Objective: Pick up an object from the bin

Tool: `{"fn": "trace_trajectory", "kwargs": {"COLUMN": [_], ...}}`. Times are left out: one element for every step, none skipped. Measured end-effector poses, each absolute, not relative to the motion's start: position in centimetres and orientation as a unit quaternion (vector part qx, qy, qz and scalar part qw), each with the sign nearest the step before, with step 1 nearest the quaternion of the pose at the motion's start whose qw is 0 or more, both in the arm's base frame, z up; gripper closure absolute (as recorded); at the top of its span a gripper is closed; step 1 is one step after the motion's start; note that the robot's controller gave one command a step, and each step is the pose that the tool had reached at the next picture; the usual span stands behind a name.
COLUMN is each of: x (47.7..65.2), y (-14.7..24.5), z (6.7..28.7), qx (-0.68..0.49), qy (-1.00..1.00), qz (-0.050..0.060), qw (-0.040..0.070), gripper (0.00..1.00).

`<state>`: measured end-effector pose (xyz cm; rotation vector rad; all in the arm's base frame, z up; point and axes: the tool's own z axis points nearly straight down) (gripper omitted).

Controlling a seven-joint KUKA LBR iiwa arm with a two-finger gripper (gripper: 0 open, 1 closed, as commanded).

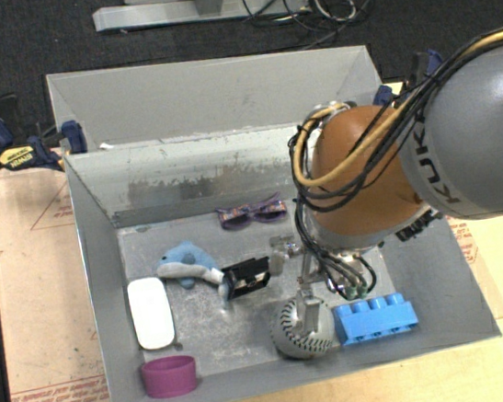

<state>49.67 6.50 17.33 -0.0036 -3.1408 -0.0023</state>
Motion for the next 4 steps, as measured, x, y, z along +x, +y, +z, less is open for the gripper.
{"fn": "trace_trajectory", "kwargs": {"x": [49.7, 57.5, 56.4, 58.8], "y": [6.5, 4.6, 5.8, 8.6], "z": [17.3, 14.4, 14.2, 10.7], "qx": [-0.001, 0.004, -0.008, -0.004], "qy": [-1.0, -1.0, -1.0, -1.0], "qz": [-0.001, -0.001, -0.001, -0.002], "qw": [0.0, -0.002, -0.001, -0.005], "gripper": [0.0, 0.0, 0.0, 0.0]}}
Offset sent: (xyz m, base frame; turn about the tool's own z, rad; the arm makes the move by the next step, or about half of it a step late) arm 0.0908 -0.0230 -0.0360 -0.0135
